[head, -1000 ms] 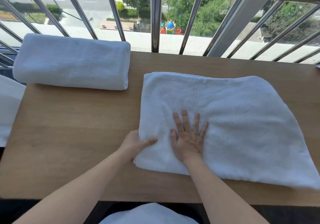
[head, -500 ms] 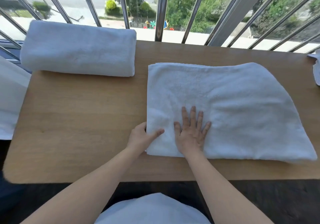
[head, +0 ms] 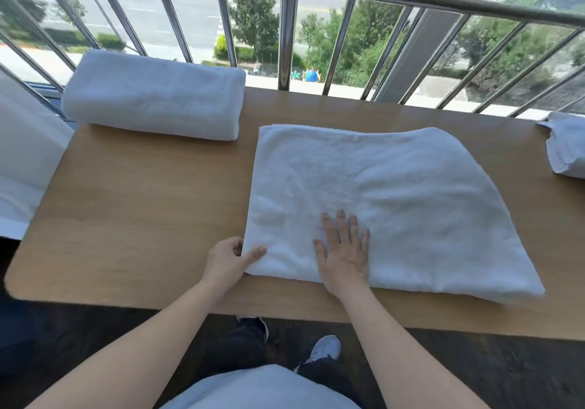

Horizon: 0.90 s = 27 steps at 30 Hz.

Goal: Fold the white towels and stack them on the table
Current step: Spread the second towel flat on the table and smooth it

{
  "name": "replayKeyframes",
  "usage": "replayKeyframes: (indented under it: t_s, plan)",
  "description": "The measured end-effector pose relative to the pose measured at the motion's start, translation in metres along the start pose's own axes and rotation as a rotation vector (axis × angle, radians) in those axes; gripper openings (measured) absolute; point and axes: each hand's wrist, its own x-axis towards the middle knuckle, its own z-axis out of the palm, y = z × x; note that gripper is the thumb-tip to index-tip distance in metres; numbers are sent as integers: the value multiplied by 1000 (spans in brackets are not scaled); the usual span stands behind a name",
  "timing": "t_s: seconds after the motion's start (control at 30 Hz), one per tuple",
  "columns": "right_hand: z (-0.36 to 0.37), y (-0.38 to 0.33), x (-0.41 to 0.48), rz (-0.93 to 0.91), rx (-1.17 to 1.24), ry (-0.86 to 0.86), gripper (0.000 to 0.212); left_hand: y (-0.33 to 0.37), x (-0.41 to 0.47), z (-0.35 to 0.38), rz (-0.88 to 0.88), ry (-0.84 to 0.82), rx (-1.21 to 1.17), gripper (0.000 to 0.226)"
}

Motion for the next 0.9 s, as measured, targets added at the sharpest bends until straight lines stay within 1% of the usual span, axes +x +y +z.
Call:
replayKeyframes:
  t_s: [0.1,0.17,0.23,0.27,0.3,0.33,0.4,0.47,0.57,0.67,0.8,0.9]
  plan:
    - [-1,24,-15,10,27,28,61,4,-14,19,7,210,-6,46]
    - [-3,41,-27,1,42,34,62,8,-23,30,26,339,4,48]
    - [-9,60,-36,-10,44,42,63,13,-31,42,72,451,167,54]
    - [-13,69,-39,-15,47,49,63,16,-36,50,116,476,233,55]
    - [-18,79,-42,-18,52,58,63,20,-39,58,162,458,255,53]
    - [-24,89,-45,-20,56,68,63,26,-42,69,202,395,243,50]
    - [-33,108,-49,-14,66,101,63,40,-46,95,256,216,240,47]
    - [-43,128,-48,-2,59,133,62,54,-46,123,304,83,309,48]
    - [-56,157,-42,28,53,169,61,72,-45,158,350,-29,332,51]
    - [-67,181,-32,70,83,213,60,91,-37,187,399,-102,340,55]
    - [-78,206,-23,149,96,253,61,123,-20,221,467,-91,343,57]
    - [-86,229,-15,216,85,261,61,149,-7,249,522,-153,358,64]
